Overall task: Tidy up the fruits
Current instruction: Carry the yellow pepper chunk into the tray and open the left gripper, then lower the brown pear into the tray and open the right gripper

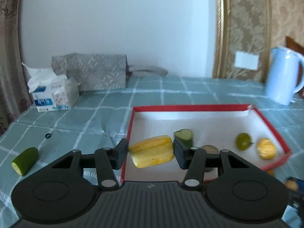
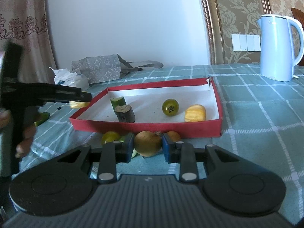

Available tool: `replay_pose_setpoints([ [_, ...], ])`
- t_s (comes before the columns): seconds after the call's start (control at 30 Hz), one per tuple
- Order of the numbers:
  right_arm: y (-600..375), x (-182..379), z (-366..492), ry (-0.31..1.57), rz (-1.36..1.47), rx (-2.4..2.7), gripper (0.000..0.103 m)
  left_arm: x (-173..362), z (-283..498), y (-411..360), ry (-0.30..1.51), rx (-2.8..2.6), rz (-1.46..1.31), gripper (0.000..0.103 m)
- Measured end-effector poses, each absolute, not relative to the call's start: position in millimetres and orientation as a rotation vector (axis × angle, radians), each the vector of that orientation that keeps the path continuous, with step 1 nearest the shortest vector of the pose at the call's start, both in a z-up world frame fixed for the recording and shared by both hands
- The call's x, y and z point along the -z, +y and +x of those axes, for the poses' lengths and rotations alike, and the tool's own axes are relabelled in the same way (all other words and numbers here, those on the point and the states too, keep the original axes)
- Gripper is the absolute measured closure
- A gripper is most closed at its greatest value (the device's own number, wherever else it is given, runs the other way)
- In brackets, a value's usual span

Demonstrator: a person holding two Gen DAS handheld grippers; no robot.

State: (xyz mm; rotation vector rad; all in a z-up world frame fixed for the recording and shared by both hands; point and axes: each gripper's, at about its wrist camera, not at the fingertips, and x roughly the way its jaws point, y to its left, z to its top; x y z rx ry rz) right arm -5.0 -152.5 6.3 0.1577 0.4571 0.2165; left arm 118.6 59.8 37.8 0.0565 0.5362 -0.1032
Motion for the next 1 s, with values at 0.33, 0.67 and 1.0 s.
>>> replay_pose_setpoints([
  [0.33, -152, -5, -1, 0.464, 0.154, -0.218, 0.074, -18, 138, 59, 0.564, 0.092, 0.027, 0.045],
  [0.67, -150, -6, -6, 0.447, 0.139, -0.203, 0.074, -22, 82, 66, 0.407, 0.006, 0.038, 0.016],
  [1.0, -146, -17, -9, 0.389, 0.082, -0.159, 0.074, -12, 50, 58, 0.404, 0.062, 0.113, 0.016],
])
